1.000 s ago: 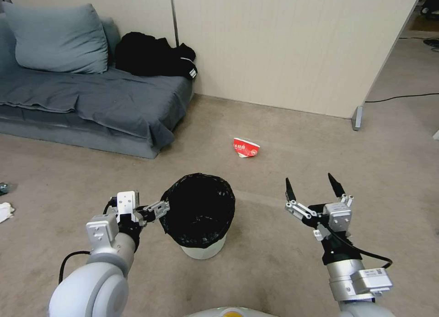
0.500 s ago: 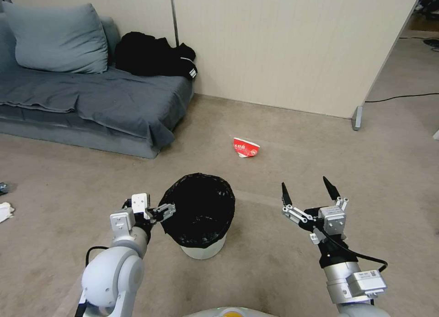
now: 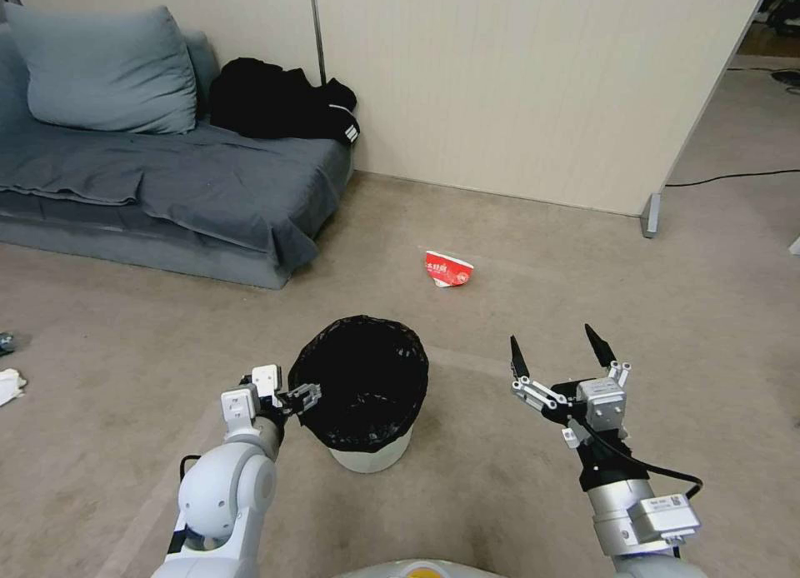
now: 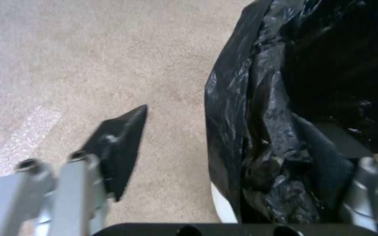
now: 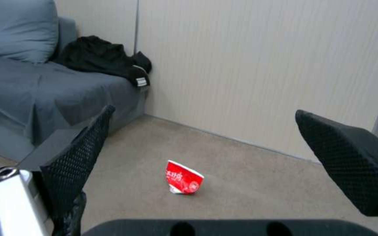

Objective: Pick up the trash bin, then pick up the garbage from the floor and place it into the trash bin.

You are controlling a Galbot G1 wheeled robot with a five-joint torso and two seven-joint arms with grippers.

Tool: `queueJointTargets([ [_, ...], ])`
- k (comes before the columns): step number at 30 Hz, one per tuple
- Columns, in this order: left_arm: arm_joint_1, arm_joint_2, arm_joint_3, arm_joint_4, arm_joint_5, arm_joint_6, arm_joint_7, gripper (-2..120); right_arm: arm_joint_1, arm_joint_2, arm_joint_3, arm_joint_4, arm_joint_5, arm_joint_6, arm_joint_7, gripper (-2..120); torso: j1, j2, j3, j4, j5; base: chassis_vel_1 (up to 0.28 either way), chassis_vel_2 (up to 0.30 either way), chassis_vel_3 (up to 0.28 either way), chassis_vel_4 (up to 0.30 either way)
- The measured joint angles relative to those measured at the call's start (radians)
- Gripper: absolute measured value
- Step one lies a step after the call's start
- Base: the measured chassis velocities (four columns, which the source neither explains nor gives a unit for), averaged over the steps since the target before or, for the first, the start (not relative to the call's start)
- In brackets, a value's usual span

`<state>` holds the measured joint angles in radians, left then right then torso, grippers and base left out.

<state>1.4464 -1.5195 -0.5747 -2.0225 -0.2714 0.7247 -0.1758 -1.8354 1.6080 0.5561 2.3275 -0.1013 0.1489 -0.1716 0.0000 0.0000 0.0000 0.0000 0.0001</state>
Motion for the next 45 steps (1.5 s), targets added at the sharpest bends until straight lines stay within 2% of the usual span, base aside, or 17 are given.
queueJointTargets([
  [3, 0.0, -0.002, 0.002, 0.007, 0.0, 0.0, 0.0, 64, 0.0, 0.0, -0.002, 0.0, -0.001, 0.0, 0.0, 100, 0.0, 0.0, 0.0, 0.0, -0.0001, 0.0, 0.0, 0.0, 0.0],
  [6, 0.0, -0.005, 0.006, 0.014, -0.003, 0.0, 0.0, 51, 0.0, 0.0, -0.004, 0.0, -0.003, 0.0, 0.0, 100, 0.0, 0.0, 0.0, 0.0, 0.0, 0.0, 0.0, 0.0, 0.0],
  [7, 0.0, -0.005, 0.006, 0.014, -0.003, 0.0, 0.0, 51, 0.0, 0.0, -0.004, 0.0, -0.003, 0.0, 0.0, 100, 0.0, 0.0, 0.0, 0.0, 0.0, 0.0, 0.0, 0.0, 0.0],
  [10, 0.004, -0.012, 0.014, 0.023, -0.023, 0.0, -0.006, 34, -0.001, 0.0, -0.006, 0.003, -0.013, 0.0, -0.012, 100, 0.0, 0.0, 0.0, 0.0001, 0.0002, 0.0, 0.0, 0.0, 0.0],
  [12, 0.007, -0.015, 0.018, 0.024, -0.026, 0.0, -0.008, 31, -0.001, 0.0, -0.006, 0.003, -0.015, -0.001, -0.016, 100, 0.0, 0.0, 0.0, 0.0001, 0.0004, 0.0, 0.0, 0.0, 0.0],
  [14, 0.012, -0.023, 0.025, 0.025, -0.031, 0.0, -0.011, 21, -0.001, 0.0, -0.008, 0.007, -0.018, -0.008, -0.016, 100, 0.0, 0.0, 0.0, 0.0002, 0.0007, 0.0, 0.0, 0.0, 0.0],
  [16, 0.014, -0.026, 0.027, 0.026, -0.032, 0.0, -0.012, 17, -0.001, 0.0, -0.009, 0.011, -0.021, -0.012, -0.016, 100, 0.0, 0.0, 0.0, 0.0003, 0.0008, 0.0, 0.0, 0.0, 0.0],
  [19, 0.021, -0.032, 0.031, 0.027, -0.035, -0.001, -0.012, 5, 0.0, 0.0, -0.011, 0.019, -0.032, -0.025, -0.009, 100, 0.0, 0.0, 0.0, 0.0003, 0.0007, 0.0, 0.0, 0.0, 0.0],
  [28, 0.046, -0.041, 0.037, 0.003, -0.052, -0.001, -0.035, 3, 0.005, 0.0, -0.03, 0.019, -0.044, -0.009, 0.033, 100, 0.0, 0.0, 0.0, 0.0001, -0.0002, 0.0, 0.0, 0.0, 0.0],
  [31, 0.062, -0.043, 0.041, -0.027, -0.054, 0.0, -0.044, 2, 0.007, 0.0, -0.038, 0.02, -0.031, -0.004, 0.042, 100, 0.0, 0.0, 0.0, -0.0002, -0.0009, 0.0, 0.0, 0.0, 0.0],
  [34, 0.085, -0.043, 0.042, -0.112, -0.052, 0.002, -0.065, 1, 0.01, 0.0, -0.046, 0.017, -0.004, 0.008, 0.049, 100, 0.0, 0.0, 0.0, -0.0004, -0.001, 0.0, 0.0, 0.0, 0.0],
  [35, 0.085, -0.043, 0.042, -0.112, -0.052, 0.002, -0.065, 1, 0.01, 0.0, -0.046, 0.017, -0.004, 0.008, 0.049, 100, 0.0, 0.0, 0.0, -0.0004, -0.001, 0.0, 0.0, 0.0, 0.0],
  [38, 0.119, -0.035, 0.036, -0.23, -0.035, -0.005, -0.075, 1, 0.014, 0.0, -0.06, 0.013, 0.008, 0.017, 0.051, 100, 0.0, 0.0, 0.0, -0.0003, -0.0008, 0.0, 0.0, 0.0, 0.0],
  [39, 0.119, -0.035, 0.036, -0.23, -0.035, -0.005, -0.075, 1, 0.014, 0.0, -0.06, 0.013, 0.008, 0.017, 0.051, 100, 0.0, 0.0, 0.0, -0.0003, -0.0008, 0.0, 0.0, 0.0, 0.0],
  [42, 0.171, -0.024, 0.031, -0.333, 0.01, -0.014, -0.08, 1, 0.019, 0.0, -0.067, 0.006, -0.004, 0.016, 0.053, 100, 0.0, 0.0, 0.0, 0.0, -0.0003, 0.0, 0.0, 0.0, 0.0],
  [43, 0.171, -0.024, 0.031, -0.333, 0.01, -0.014, -0.08, 1, 0.019, 0.0, -0.067, 0.006, -0.004, 0.016, 0.053, 100, 0.0, 0.0, 0.0, 0.0, -0.0003, 0.0, 0.0, 0.0, 0.0],
  [45, 0.21, -0.018, 0.03, -0.394, 0.039, -0.016, -0.083, 1, 0.027, 0.0, -0.071, -0.002, -0.007, 0.015, 0.053, 100, 0.0, 0.0, 0.0, 0.0001, -0.0003, 0.0, 0.0, 0.0, 0.0],
])
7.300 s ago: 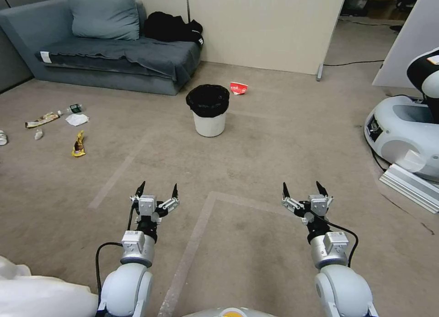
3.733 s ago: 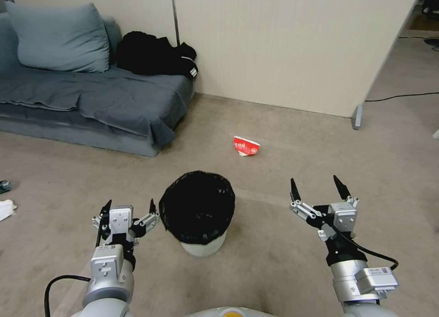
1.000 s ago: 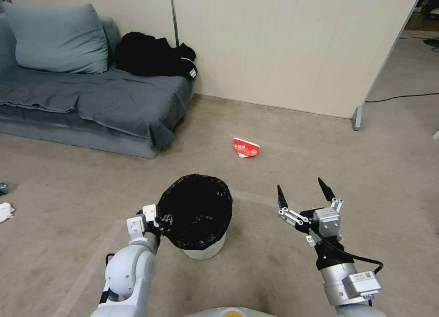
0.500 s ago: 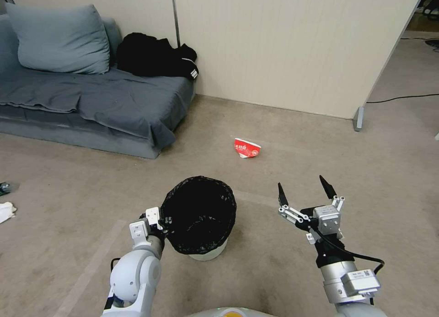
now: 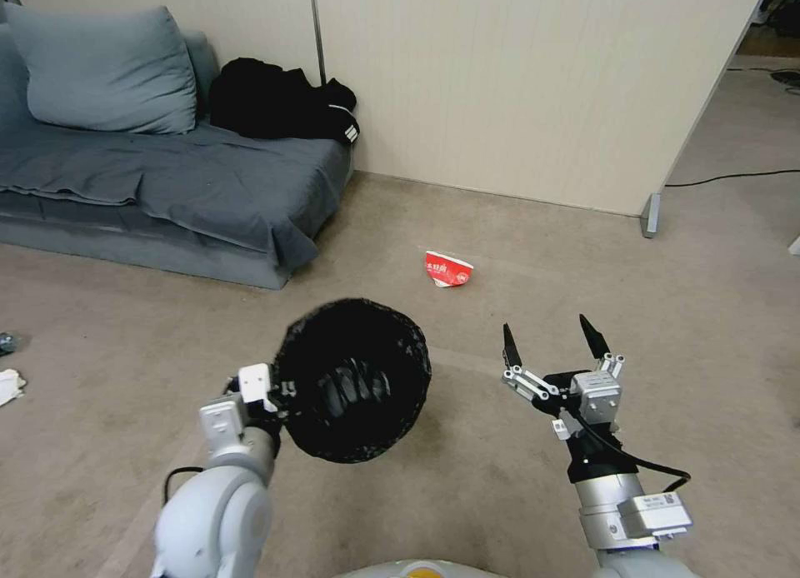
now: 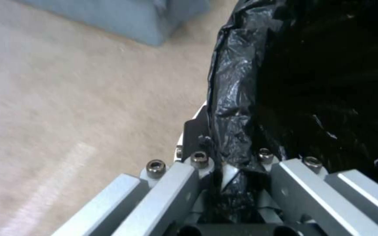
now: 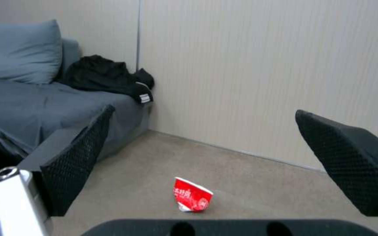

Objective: Pick up the trash bin, then pick up the garbage from the floor and place it into the trash bin.

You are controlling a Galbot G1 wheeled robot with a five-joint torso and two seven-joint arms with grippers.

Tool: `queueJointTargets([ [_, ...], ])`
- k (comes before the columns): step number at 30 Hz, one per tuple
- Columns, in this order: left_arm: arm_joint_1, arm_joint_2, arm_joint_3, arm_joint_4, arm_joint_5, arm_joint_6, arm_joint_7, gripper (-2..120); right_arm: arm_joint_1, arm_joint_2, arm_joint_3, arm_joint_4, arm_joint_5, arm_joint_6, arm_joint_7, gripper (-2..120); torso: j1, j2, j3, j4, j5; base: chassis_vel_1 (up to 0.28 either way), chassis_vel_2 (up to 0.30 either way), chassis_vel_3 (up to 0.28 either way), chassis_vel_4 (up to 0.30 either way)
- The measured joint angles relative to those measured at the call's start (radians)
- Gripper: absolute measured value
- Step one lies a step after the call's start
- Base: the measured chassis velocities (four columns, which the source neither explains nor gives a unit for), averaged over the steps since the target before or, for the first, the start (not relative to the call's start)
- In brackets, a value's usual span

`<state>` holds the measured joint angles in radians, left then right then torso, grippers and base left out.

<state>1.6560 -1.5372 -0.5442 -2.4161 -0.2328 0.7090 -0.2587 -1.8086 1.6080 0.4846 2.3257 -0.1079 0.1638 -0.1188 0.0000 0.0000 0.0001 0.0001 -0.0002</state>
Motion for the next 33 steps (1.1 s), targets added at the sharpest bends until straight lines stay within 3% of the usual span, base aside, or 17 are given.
queueJointTargets([
  [6, 0.084, -0.007, 0.0, -0.084, 0.075, -0.024, 0.004, 1, 0.007, 0.0, -0.006, -0.017, -0.021, -0.002, -0.02, 100, 0.0, 0.0, 0.0, 0.0, 0.0006, 0.0, 0.0, 0.0, 0.0],
  [18, 0.147, -0.018, 0.022, -0.084, 0.143, -0.046, 0.03, 1, 0.004, 0.0, 0.012, -0.018, -0.025, 0.011, -0.024, 100, 0.0, 0.0, 0.0, -0.0002, 0.0002, -0.016, 0.01, 0.011, -0.01],
  [33, 0.14, -0.015, 0.022, -0.084, 0.169, -0.057, 0.052, 1, 0.005, 0.0, 0.012, -0.023, -0.028, 0.001, -0.026, 100, 0.0, 0.0, 0.0, -0.0001, 0.0002, -0.13, 0.123, 0.125, -0.124],
])
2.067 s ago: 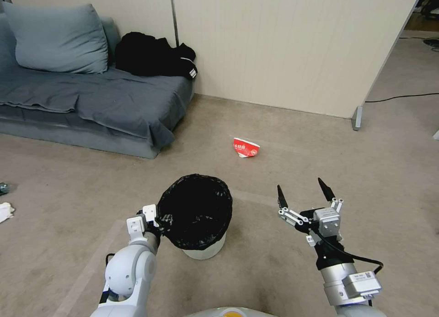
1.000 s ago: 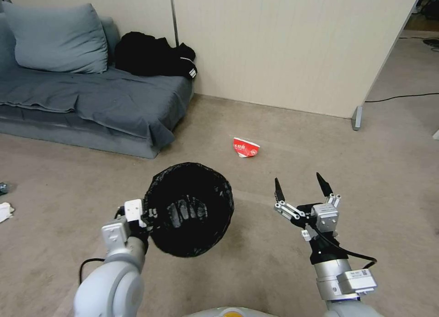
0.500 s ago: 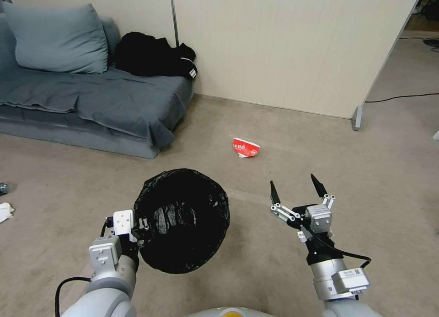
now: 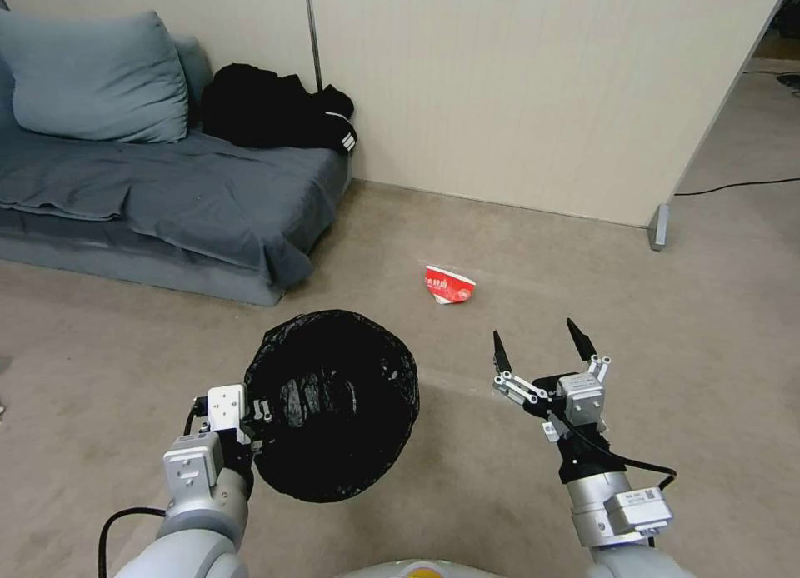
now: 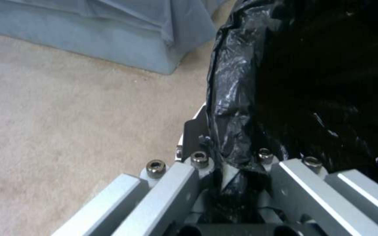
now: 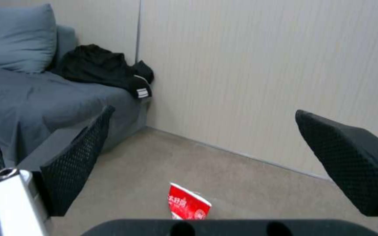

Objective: Pick up the trash bin, then pick up the garbage from the floor and place it into the trash bin.

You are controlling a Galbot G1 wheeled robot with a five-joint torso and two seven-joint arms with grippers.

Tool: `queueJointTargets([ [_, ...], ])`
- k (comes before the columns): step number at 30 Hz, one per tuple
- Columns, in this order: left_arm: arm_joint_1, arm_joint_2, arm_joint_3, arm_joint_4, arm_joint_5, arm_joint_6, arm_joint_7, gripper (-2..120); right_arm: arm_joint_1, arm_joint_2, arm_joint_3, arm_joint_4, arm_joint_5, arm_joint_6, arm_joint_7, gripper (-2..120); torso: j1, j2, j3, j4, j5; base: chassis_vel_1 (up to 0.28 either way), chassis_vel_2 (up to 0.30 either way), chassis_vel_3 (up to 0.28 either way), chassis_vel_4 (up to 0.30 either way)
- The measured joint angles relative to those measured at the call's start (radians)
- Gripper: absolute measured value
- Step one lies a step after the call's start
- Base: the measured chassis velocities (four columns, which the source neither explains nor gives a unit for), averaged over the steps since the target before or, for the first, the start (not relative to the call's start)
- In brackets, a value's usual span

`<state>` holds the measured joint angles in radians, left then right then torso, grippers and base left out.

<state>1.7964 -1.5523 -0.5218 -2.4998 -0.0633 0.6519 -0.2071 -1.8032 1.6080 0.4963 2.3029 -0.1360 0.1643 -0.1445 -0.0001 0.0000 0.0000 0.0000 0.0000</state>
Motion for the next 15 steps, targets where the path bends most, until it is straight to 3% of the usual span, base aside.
queueJointTargets([
  [15, -0.005, 0.003, -0.003, 0.0, -0.001, 0.001, 0.002, 1, -0.004, 0.0, 0.004, 0.001, -0.004, -0.001, -0.011, 100, 0.0, 0.0, 0.0, 0.0, 0.0, -0.114, 0.118, 0.114, -0.111],
])
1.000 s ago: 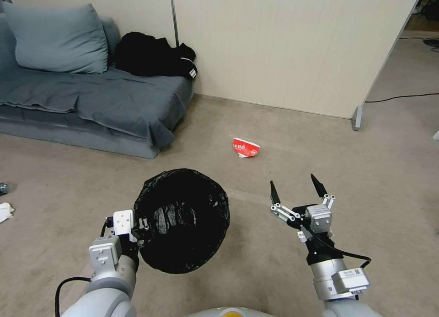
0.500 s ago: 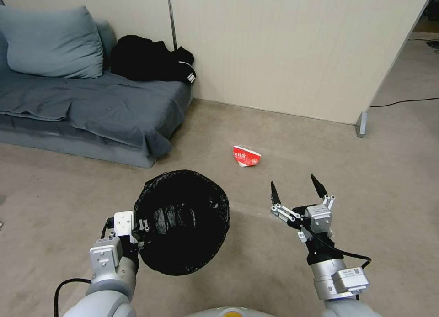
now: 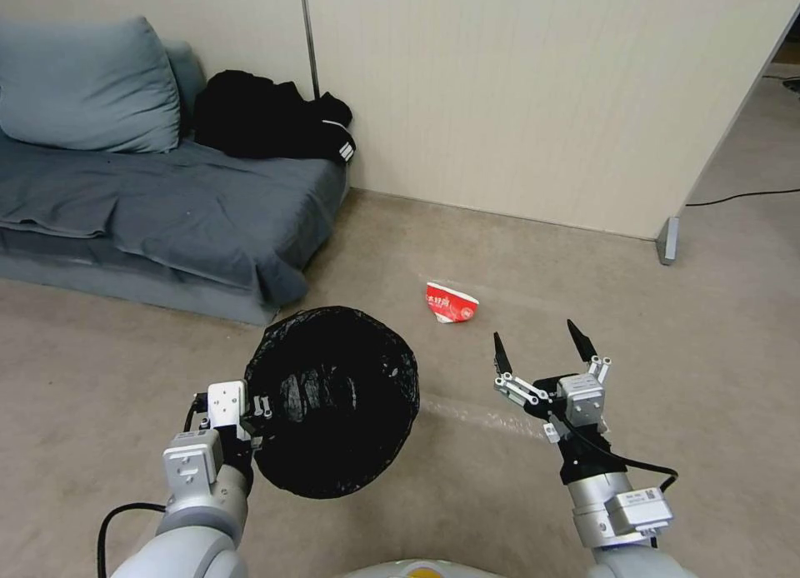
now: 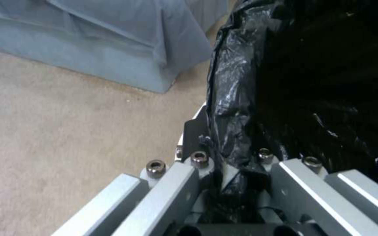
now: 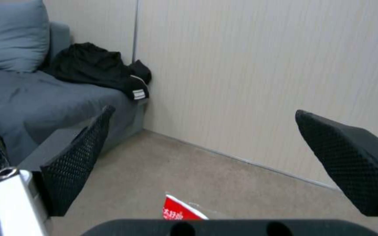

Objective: Pick up the trash bin, then pick up the garbage from the floor and place it into the trash bin.

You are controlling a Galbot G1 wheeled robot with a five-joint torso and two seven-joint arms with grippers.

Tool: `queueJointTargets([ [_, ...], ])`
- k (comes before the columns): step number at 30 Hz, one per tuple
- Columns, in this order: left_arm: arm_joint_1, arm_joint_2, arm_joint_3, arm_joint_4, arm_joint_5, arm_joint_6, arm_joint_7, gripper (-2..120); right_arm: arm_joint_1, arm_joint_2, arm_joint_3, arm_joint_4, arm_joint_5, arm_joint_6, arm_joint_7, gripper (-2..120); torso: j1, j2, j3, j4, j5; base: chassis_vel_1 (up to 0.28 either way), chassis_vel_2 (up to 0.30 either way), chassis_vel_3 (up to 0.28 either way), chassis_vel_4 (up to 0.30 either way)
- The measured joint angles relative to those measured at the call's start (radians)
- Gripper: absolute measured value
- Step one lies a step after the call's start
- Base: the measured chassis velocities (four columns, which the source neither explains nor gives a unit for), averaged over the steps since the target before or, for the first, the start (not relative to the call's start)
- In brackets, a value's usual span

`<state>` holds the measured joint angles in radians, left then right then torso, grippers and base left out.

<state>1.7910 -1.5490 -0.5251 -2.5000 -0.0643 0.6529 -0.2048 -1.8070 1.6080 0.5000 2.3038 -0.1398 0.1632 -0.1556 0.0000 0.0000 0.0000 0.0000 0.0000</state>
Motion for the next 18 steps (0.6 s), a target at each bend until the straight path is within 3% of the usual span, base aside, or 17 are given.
queueJointTargets([
  [18, -0.005, -0.002, 0.002, -0.011, -0.001, 0.001, 0.0, 1, -0.002, 0.0, 0.002, 0.003, -0.008, 0.004, -0.009, 99, 0.0, 0.0, 0.0, -0.0002, 0.0005, -0.105, 0.105, 0.104, -0.115],
])
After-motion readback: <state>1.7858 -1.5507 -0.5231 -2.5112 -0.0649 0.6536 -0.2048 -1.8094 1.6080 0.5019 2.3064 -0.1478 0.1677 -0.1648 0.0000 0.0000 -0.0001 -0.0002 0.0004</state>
